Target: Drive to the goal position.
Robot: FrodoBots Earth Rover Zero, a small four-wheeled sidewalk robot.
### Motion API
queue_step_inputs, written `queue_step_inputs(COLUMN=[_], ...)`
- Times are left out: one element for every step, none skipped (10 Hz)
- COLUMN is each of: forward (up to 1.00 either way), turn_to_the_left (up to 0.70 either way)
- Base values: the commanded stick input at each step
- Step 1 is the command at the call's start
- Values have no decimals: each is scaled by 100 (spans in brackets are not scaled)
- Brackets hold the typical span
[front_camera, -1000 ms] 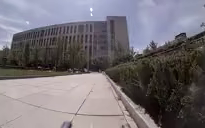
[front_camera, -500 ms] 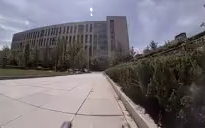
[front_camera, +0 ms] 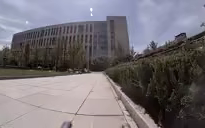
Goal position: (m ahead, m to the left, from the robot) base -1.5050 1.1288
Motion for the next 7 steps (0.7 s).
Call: queue_step_inputs(forward=[4,2,1,2,3,4,4], turn_to_the_left=[0,0,0,0,0,0,0])
